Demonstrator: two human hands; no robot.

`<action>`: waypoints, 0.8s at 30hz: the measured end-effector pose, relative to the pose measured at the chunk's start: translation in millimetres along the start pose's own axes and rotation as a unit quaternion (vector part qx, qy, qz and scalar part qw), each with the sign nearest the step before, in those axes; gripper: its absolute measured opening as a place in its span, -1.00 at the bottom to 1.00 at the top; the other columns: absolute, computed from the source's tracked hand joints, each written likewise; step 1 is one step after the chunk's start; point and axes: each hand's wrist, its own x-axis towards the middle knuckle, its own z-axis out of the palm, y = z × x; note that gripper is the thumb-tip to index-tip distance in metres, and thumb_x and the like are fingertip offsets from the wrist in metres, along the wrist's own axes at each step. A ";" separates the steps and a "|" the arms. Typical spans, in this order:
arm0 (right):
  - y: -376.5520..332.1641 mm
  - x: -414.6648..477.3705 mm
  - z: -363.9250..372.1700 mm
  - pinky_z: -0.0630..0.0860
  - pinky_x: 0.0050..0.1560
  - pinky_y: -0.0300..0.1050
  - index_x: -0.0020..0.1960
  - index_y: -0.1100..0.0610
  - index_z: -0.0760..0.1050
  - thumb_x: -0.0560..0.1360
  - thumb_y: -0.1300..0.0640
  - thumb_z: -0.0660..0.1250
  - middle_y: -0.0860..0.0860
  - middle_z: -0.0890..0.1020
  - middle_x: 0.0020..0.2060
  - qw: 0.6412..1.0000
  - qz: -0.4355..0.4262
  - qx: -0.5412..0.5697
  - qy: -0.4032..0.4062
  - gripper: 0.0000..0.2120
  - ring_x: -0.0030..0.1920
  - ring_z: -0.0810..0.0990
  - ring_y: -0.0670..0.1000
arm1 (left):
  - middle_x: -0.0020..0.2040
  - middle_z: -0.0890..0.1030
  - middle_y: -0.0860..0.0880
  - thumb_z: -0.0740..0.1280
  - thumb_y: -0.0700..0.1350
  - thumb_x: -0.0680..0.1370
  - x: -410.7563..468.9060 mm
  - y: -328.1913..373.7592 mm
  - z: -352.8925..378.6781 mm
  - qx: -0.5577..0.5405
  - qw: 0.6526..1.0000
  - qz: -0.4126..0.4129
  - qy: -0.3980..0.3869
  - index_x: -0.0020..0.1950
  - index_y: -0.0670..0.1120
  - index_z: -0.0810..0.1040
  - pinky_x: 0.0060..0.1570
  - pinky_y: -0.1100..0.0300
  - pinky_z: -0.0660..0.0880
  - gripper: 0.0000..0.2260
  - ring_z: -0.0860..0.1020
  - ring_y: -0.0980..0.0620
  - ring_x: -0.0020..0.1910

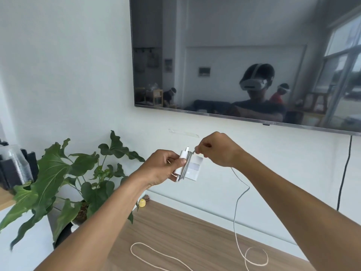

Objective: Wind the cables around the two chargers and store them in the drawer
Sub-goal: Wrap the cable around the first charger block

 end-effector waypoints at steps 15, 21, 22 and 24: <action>5.9 -46.3 59.1 0.41 -0.36 -0.05 -0.05 0.10 0.56 0.57 0.20 0.22 -0.03 0.49 -0.37 0.958 -0.175 0.014 0.226 -0.86 -0.41 0.37 0.00 | -0.38 0.56 -0.06 0.33 -0.14 0.58 18.8 22.9 17.6 -0.202 0.970 -0.030 0.134 -0.21 -0.23 0.59 -0.35 0.17 0.64 -0.78 0.56 0.06 -0.50; 28.5 -58.8 69.0 0.23 -0.43 -0.39 0.01 0.06 0.61 0.55 0.23 0.29 -0.20 0.47 -0.48 0.954 -0.106 0.172 0.222 -0.86 -0.49 0.32 -0.08 | -0.39 0.62 -0.08 0.31 -0.13 0.59 20.6 34.2 22.6 -0.267 0.959 -0.035 0.086 -0.16 -0.26 0.60 -0.30 0.14 0.65 -0.77 0.59 0.02 -0.47; 32.6 -58.6 69.0 0.22 -0.45 -0.35 -0.05 0.03 0.60 0.55 0.19 0.30 -0.14 0.47 -0.51 0.952 -0.090 0.195 0.216 -0.88 -0.51 0.27 -0.07 | -0.40 0.62 -0.06 0.30 -0.13 0.59 20.2 35.0 24.7 -0.274 0.958 -0.031 0.074 -0.16 -0.26 0.60 -0.29 0.13 0.65 -0.77 0.59 0.03 -0.47; 38.2 -58.2 69.0 0.25 -0.46 -0.27 -0.13 -0.07 0.56 0.55 0.13 0.31 0.01 0.54 -0.46 0.949 -0.075 0.223 0.211 -0.86 -0.51 0.25 -0.07 | -0.42 0.61 -0.02 0.30 -0.13 0.59 19.3 35.9 28.5 -0.282 0.957 -0.022 0.055 -0.17 -0.24 0.60 -0.27 0.12 0.66 -0.77 0.58 0.04 -0.46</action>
